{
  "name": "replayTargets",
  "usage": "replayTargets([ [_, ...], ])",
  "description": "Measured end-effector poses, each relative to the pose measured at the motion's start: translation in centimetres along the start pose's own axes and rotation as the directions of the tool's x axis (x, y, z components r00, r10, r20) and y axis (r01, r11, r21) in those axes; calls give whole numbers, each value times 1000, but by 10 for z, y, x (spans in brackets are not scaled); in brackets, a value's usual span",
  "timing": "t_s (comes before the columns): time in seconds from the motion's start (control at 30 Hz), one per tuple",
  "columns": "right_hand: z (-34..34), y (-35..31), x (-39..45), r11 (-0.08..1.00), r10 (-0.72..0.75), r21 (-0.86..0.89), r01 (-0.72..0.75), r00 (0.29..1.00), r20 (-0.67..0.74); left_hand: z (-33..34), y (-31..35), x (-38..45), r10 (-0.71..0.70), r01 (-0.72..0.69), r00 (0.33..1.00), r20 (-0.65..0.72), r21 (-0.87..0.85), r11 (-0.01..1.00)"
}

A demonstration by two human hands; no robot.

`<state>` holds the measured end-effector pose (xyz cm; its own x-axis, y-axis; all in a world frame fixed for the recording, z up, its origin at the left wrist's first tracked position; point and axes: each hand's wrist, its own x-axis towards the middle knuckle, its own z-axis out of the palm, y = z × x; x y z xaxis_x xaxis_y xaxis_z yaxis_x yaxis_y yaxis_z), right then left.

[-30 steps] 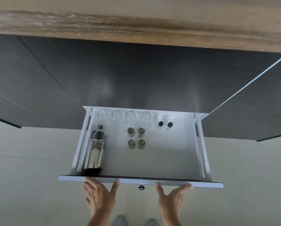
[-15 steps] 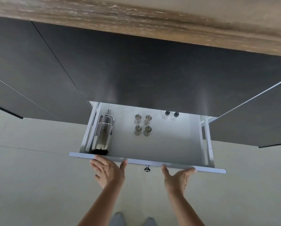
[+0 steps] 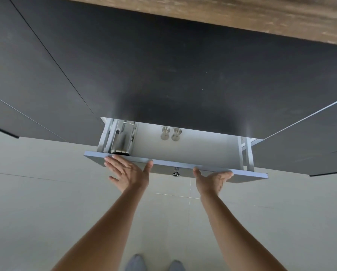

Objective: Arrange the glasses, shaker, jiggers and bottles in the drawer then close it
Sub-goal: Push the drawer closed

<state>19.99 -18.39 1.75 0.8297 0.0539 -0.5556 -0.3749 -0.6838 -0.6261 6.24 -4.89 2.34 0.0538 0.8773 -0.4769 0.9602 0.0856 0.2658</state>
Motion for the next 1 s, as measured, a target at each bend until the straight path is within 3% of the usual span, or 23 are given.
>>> replayTargets([
  [0.37, 13, -37, 41, 1000, -15, -7, 15, 1000, -14, -6, 35, 40, 44, -44, 999, 23, -13, 999],
  [0.7, 23, -65, 66, 998, -24, -52, 23, 1000, -8, -11, 24, 72, 236, -240, 971, 49, 139, 961],
  [1.0, 13, -61, 75, 944, -82, -312, 108, 992, 98, -23, 22, 89, 344, -361, 932, 111, 217, 907],
])
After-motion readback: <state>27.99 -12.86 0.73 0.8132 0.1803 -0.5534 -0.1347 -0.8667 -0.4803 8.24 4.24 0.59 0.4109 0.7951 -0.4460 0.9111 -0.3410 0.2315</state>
